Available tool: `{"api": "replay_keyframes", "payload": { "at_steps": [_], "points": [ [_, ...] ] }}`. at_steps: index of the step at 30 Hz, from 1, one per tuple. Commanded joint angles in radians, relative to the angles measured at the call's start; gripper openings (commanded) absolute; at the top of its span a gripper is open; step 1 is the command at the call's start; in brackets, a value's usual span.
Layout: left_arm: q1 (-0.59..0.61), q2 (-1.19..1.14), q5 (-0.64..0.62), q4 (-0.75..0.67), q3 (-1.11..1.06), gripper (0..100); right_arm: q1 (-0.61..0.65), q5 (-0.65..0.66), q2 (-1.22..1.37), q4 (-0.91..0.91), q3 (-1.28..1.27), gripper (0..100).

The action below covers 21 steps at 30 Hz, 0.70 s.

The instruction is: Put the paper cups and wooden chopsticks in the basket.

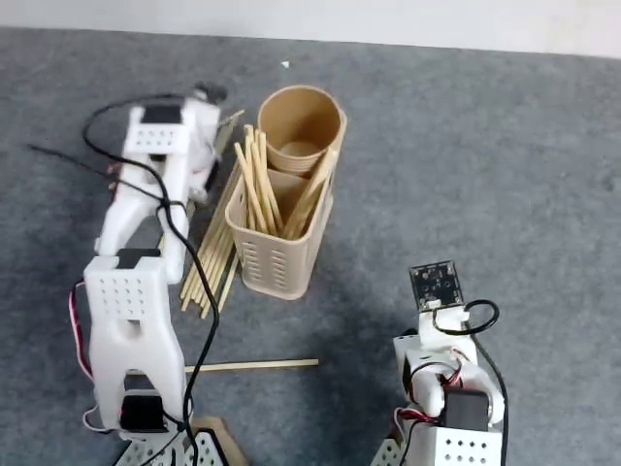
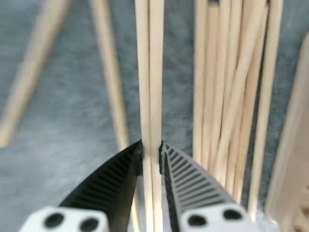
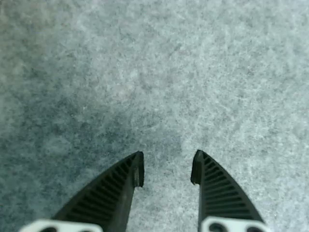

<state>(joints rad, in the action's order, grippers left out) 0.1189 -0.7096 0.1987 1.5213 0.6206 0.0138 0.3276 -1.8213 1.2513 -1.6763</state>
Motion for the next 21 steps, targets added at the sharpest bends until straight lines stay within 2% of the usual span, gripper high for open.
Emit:
{"api": "replay_keyframes", "payload": {
  "at_steps": [1, 4, 10, 16, 21],
  "points": [
    [-0.039, 0.156, -0.005, 0.146, 0.216, 0, -0.012, 0.009, -0.012, 0.005, -0.117, 17.0],
    [-0.084, 0.252, -0.017, 0.25, 0.352, 0, -0.012, 0.009, -0.012, 0.005, -0.117, 17.0],
    [-0.157, 0.544, -0.112, 0.253, 0.317, 0, -0.012, 0.009, -0.012, 0.005, -0.117, 17.0],
    [-0.325, 0.934, -0.155, 0.253, 0.119, 0, -0.012, 0.009, -0.012, 0.005, -0.117, 17.0],
    [-0.437, 1.302, -0.153, 0.236, -0.191, 0, -0.01, 0.009, -0.012, 0.005, -0.117, 17.0]
  ]
}}
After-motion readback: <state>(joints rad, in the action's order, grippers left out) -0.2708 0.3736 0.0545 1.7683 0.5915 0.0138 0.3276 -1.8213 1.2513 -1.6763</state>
